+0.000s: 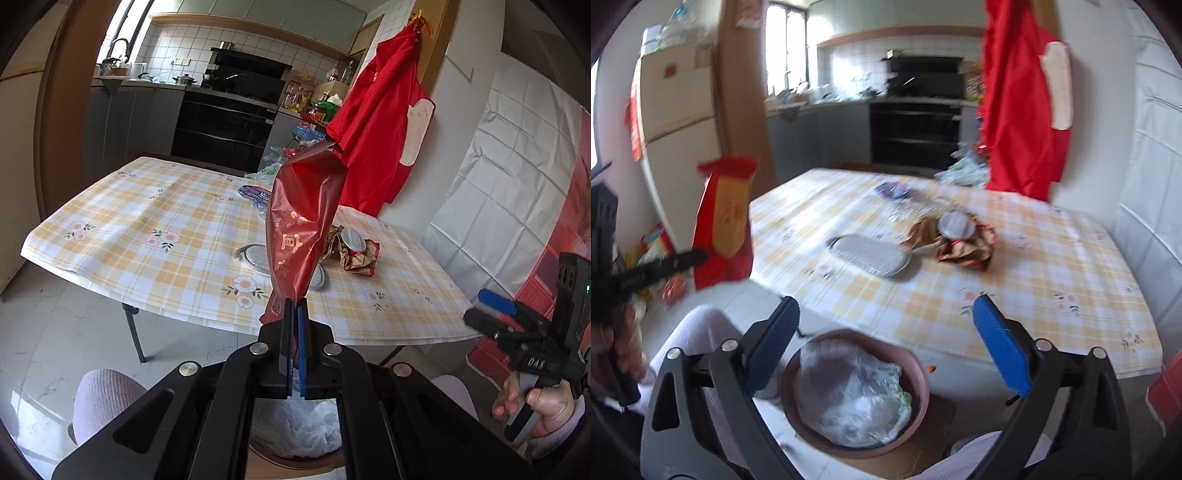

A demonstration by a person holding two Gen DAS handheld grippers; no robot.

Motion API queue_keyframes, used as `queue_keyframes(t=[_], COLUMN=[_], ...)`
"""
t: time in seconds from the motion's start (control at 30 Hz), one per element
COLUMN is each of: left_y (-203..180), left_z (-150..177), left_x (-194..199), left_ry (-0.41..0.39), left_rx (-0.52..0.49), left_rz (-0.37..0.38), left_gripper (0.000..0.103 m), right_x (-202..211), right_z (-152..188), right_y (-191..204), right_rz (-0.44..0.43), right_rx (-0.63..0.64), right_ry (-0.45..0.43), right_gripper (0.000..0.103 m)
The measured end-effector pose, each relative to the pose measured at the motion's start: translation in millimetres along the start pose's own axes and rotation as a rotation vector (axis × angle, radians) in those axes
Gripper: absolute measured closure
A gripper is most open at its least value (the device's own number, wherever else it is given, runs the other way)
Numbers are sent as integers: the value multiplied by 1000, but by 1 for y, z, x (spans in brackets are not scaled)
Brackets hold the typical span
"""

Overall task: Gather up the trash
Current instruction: 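Carry both held bags over the bin and open both grippers, then grasp the grey oval mesh pad with the left gripper while the right gripper grasps the white plastic lid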

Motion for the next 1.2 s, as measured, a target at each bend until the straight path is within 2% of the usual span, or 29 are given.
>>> queue_keyframes(t=[0.27,0.73,0.8,0.83,0.87,1.2], left_y=[-11,-45,-48,-47,-45,-5], left_z=[9,-3,-2,-1,0,6], left_x=[-8,-32,-37,-38,-38,-34], left_ry=[34,52,61,64,63,60], left_rx=[-19,-107,-110,-101,-91,20], left_rz=[30,120,122,123,123,35], left_gripper=[101,100,86,67,56,38], right_x=[15,16,15,15,16,13], right_z=[-12,-9,-8,-8,-8,-5], right_y=[-30,-40,-41,-42,-42,-43], right_rz=[49,63,62,62,63,62], right_rx=[-117,-152,-156,-156,-154,-165], right_ry=[-85,-81,-78,-78,-77,-63], right_gripper=[7,7,7,7,7,7])
Point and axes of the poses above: each gripper's, at about its wrist camera, not at the fingertips, and x roughly against the way its jaws point, y to its left, z to its underside, the point moved 5 cm from there along -x, roughly the way its jaws point, and after that the axes turned 4 degrees about -x, right-handed, at the moved point
